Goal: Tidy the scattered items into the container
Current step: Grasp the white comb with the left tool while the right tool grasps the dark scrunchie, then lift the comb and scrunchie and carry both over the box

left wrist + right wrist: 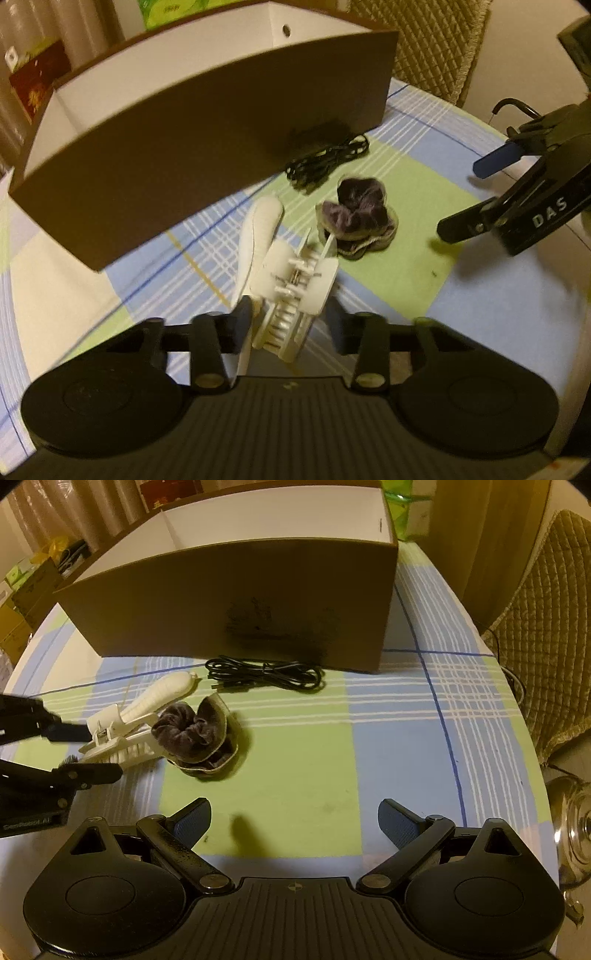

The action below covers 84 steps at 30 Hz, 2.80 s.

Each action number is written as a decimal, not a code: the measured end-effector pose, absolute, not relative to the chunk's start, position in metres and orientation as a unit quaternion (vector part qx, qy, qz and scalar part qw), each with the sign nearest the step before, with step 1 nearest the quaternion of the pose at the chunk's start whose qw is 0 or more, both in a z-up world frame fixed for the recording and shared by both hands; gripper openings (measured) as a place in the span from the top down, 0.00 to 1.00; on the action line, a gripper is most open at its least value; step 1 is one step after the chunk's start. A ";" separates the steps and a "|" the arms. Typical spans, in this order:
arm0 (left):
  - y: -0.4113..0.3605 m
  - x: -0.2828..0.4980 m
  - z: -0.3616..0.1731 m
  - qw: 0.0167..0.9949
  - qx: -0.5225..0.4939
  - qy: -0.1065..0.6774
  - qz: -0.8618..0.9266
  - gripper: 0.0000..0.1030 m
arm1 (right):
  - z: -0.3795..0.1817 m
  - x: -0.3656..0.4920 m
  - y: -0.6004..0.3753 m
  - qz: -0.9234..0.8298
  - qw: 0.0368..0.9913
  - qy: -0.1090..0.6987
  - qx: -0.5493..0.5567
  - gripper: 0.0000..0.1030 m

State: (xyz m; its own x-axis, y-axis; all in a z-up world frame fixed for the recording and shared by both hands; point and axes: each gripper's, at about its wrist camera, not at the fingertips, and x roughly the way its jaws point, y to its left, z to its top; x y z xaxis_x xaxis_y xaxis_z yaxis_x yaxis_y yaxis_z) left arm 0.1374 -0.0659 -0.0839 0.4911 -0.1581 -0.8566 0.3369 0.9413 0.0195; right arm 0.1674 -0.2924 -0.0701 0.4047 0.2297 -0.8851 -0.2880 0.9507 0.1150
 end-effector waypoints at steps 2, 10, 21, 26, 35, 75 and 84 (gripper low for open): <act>-0.064 0.133 -0.083 0.859 0.087 0.483 -0.144 0.80 | -0.071 0.168 -0.293 0.154 0.837 0.525 -0.027 0.08; -0.057 0.101 -0.078 0.845 0.057 0.514 -0.137 0.84 | -0.070 0.164 -0.290 0.167 0.835 0.524 -0.028 0.08; -0.066 0.105 -0.085 0.872 0.038 0.475 -0.109 0.65 | -0.071 0.159 -0.284 0.177 0.832 0.524 -0.035 0.08; -0.066 0.101 -0.084 0.875 0.042 0.470 -0.103 0.65 | -0.069 0.159 -0.285 0.176 0.835 0.521 -0.031 0.08; -0.034 0.094 -0.053 0.892 0.028 0.450 -0.044 0.65 | -0.063 0.165 -0.265 0.213 0.839 0.500 -0.033 0.08; -0.006 0.109 -0.010 0.901 0.010 0.433 0.019 0.65 | -0.037 0.167 -0.238 0.296 0.818 0.489 -0.067 0.75; -0.012 0.117 0.011 0.911 0.020 0.411 0.010 0.65 | 0.004 0.184 -0.244 0.274 0.849 0.449 -0.047 0.75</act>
State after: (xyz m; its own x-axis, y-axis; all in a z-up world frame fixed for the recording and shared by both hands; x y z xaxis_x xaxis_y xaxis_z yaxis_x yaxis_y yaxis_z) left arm 0.1167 -0.0117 0.0106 0.6614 0.0353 -0.7492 -0.0017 0.9990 0.0456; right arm 0.1838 -0.2441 0.0038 0.4461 0.4240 -0.7882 -0.5081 0.8450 0.1669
